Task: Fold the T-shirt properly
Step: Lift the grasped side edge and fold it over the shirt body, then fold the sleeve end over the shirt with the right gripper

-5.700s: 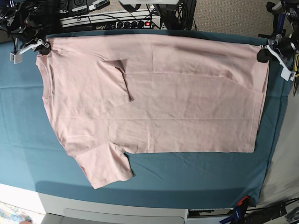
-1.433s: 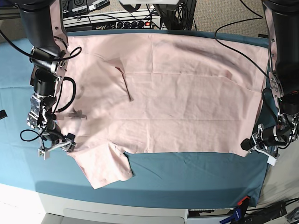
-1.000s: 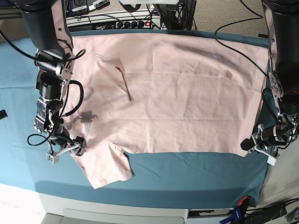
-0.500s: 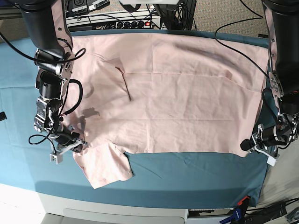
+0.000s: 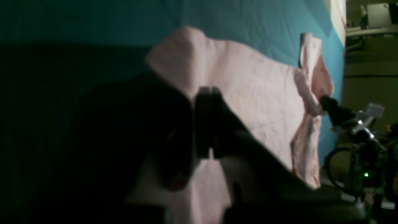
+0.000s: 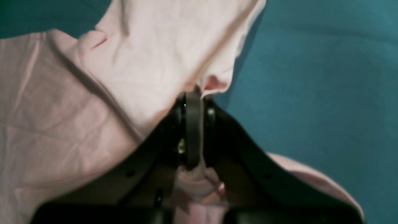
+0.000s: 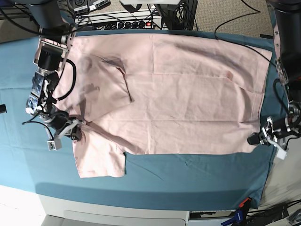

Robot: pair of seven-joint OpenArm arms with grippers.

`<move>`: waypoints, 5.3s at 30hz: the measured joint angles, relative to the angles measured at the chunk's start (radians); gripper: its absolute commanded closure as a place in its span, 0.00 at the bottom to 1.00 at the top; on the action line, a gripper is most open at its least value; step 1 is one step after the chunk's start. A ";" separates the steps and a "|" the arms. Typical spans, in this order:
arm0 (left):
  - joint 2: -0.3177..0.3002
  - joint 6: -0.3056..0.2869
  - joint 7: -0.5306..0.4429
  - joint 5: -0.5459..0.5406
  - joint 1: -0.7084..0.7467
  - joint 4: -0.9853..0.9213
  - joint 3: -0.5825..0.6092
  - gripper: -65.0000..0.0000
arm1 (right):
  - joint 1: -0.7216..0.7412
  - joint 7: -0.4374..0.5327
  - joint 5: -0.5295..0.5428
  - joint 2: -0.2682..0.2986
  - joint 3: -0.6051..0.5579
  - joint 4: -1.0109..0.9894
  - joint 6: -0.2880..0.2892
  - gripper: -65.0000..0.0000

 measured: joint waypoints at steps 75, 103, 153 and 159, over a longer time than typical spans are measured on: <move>-0.161 -0.008 0.356 -0.415 0.276 0.138 0.002 0.60 | -0.050 -0.236 0.129 0.064 0.243 0.181 -0.071 0.59; -0.151 -0.008 0.357 -0.417 0.276 0.177 0.002 0.61 | 0.108 -0.726 0.608 -0.019 0.243 -0.095 -0.003 1.00; -0.151 -0.008 0.357 -0.418 0.277 0.179 0.002 0.61 | -0.650 -0.728 0.559 0.060 -0.133 0.836 0.001 0.50; -0.188 -0.008 0.356 -0.418 0.309 0.180 0.002 0.59 | -0.645 -0.712 0.607 0.039 -0.061 0.887 0.001 0.50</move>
